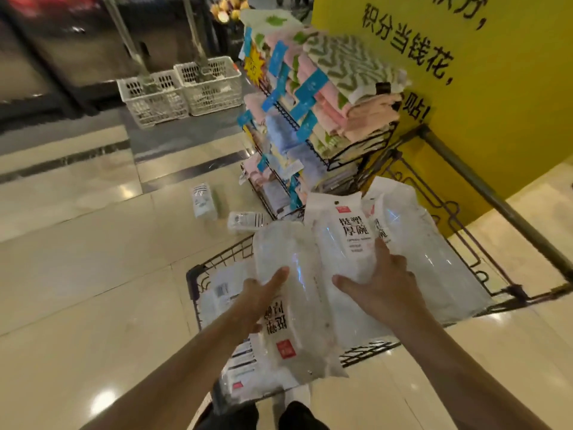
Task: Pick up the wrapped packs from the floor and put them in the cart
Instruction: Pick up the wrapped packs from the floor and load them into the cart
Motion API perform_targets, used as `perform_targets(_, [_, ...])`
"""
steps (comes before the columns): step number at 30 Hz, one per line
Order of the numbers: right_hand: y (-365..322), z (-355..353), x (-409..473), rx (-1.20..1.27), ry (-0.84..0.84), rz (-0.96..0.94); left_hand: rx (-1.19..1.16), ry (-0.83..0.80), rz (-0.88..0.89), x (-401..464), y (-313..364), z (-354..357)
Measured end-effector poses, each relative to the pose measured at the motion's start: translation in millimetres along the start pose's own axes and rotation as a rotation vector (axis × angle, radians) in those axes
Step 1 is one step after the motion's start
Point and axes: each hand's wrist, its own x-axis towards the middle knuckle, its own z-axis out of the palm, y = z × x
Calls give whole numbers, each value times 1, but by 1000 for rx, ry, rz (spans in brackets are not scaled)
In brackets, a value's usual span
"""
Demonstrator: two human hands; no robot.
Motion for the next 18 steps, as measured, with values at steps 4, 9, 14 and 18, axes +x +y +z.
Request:
perform_targets(4, [4,2,1,-35,-11,-39,277,216,78,-9,-8,14])
perform_targets(9, [9,5,0,22,-7,-98,348,277,122,-18,-23,16])
perform_targets(14, [14,2,-1,119,13,-173,392,173,213,-27,-19,2])
perform_targets(18, [21,1,-5,210,40,-224,463,182,278,-42,-16,-12])
